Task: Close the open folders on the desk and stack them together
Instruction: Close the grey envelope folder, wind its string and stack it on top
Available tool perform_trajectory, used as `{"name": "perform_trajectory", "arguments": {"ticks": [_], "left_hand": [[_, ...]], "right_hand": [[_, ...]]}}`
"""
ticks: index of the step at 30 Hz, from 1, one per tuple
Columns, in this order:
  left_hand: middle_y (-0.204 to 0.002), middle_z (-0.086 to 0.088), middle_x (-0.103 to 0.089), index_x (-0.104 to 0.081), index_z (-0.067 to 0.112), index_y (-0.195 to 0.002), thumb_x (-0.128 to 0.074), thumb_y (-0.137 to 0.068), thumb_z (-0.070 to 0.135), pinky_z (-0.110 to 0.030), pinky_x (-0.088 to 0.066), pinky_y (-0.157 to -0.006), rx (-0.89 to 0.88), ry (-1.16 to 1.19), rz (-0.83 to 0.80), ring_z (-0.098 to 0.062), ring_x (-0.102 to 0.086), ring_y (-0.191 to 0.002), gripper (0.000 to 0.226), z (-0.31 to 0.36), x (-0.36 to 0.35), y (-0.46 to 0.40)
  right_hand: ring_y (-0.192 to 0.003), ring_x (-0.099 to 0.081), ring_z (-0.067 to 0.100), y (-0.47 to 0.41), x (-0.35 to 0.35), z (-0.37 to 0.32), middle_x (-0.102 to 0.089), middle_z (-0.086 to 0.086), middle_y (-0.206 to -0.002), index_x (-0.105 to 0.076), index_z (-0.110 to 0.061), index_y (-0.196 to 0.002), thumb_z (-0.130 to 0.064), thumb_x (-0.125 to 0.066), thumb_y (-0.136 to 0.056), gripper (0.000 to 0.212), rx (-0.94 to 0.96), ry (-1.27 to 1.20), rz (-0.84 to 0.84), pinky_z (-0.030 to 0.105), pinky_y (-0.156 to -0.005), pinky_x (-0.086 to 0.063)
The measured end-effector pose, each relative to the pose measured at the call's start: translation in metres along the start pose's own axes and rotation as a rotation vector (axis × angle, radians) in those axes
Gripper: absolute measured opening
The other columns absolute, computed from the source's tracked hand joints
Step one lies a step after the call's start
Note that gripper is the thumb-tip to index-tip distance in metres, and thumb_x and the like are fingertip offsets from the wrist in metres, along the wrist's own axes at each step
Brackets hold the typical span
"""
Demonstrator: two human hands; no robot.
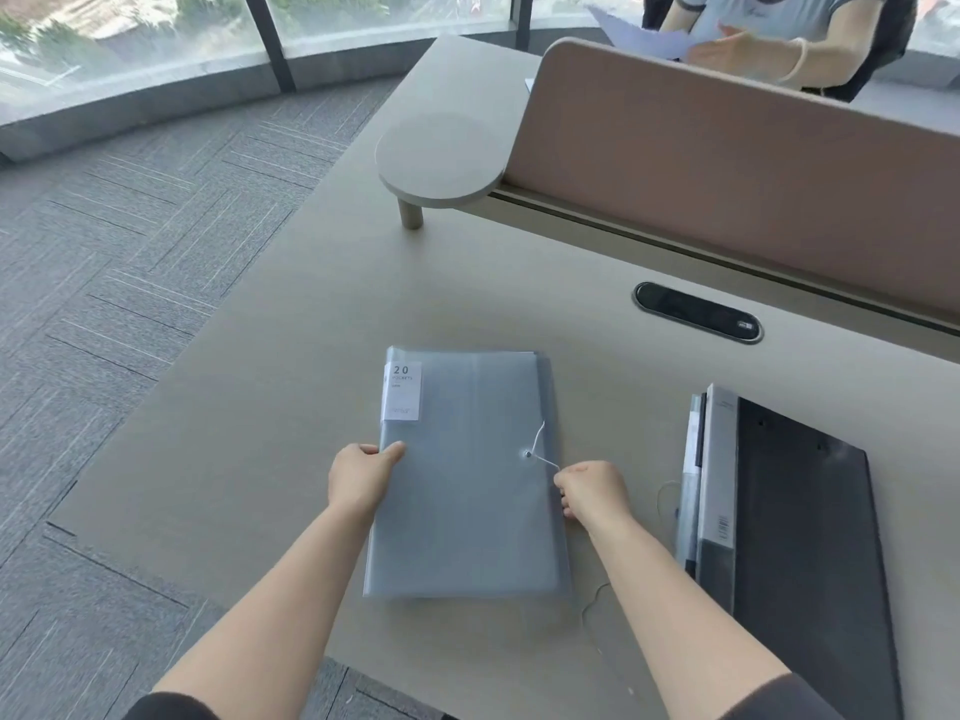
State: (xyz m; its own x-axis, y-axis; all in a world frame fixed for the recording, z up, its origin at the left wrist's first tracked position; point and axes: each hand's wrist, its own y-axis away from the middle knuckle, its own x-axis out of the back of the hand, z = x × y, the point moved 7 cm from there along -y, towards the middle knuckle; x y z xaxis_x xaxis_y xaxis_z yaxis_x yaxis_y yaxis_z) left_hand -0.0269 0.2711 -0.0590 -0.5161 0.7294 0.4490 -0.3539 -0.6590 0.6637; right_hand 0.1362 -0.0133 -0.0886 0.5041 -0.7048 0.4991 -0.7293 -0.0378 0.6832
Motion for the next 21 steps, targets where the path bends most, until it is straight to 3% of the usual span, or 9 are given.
{"name": "perform_trajectory", "arguments": {"ticks": [2,4,6,8,14,21], "left_hand": [[-0.069,-0.006,-0.054,-0.051,0.014,-0.067,-0.068,-0.059,0.047,-0.033,-0.043,-0.063,0.016,0.049,0.007,-0.024,-0.048,-0.059,0.038,-0.002,0.003,-0.003],[-0.090,-0.006,-0.069,-0.061,0.008,-0.084,-0.074,-0.072,0.041,-0.039,-0.055,-0.075,0.013,0.119,0.016,-0.028,-0.065,-0.079,0.037,-0.001,0.005,-0.003],[-0.103,-0.010,-0.070,-0.064,0.008,-0.099,-0.073,-0.082,0.035,-0.037,-0.051,-0.075,-0.002,0.167,0.011,-0.028,-0.066,-0.092,0.033,0.001,0.005,-0.003],[-0.106,-0.012,-0.070,-0.064,0.008,-0.099,-0.071,-0.084,0.032,-0.036,-0.048,-0.073,-0.027,0.193,0.004,-0.030,-0.066,-0.094,0.029,0.003,0.004,-0.003],[-0.109,-0.013,-0.069,-0.063,0.004,-0.109,-0.070,-0.088,0.028,-0.032,-0.047,-0.065,-0.097,0.263,-0.013,-0.028,-0.065,-0.088,0.033,0.036,-0.004,0.017],[-0.103,-0.013,-0.069,-0.064,0.000,-0.110,-0.070,-0.090,0.026,-0.028,-0.043,-0.054,-0.221,0.325,-0.101,-0.022,-0.062,-0.075,0.033,0.098,-0.035,0.062]], "right_hand": [[-0.055,-0.049,0.020,0.003,0.001,-0.002,-0.051,0.008,-0.058,-0.060,-0.017,-0.063,-0.013,-0.055,-0.054,0.011,-0.003,-0.014,-0.021,0.034,-0.058,-0.041],[-0.057,-0.046,0.020,0.011,0.004,-0.009,-0.049,0.006,-0.059,-0.059,-0.018,-0.064,-0.015,-0.059,-0.055,0.009,0.023,-0.011,-0.026,0.033,-0.059,-0.039],[-0.058,-0.043,0.020,0.019,0.009,-0.013,-0.048,0.007,-0.059,-0.057,-0.018,-0.063,-0.013,-0.063,-0.061,0.008,0.037,-0.026,-0.014,0.032,-0.058,-0.037],[-0.059,-0.041,0.019,0.029,0.016,-0.021,-0.048,0.007,-0.060,-0.058,-0.017,-0.065,-0.009,-0.064,-0.070,0.012,0.054,-0.054,0.008,0.030,-0.058,-0.033],[-0.059,-0.040,0.019,0.048,0.053,-0.043,-0.048,0.001,-0.063,-0.053,-0.016,-0.070,-0.014,-0.061,-0.086,0.018,0.120,-0.129,0.046,0.029,-0.056,-0.030],[-0.066,-0.049,0.014,0.070,0.130,-0.041,-0.056,-0.003,-0.073,-0.064,-0.011,-0.091,-0.018,-0.060,-0.089,0.008,0.241,-0.243,0.140,0.028,-0.060,-0.037]]}}
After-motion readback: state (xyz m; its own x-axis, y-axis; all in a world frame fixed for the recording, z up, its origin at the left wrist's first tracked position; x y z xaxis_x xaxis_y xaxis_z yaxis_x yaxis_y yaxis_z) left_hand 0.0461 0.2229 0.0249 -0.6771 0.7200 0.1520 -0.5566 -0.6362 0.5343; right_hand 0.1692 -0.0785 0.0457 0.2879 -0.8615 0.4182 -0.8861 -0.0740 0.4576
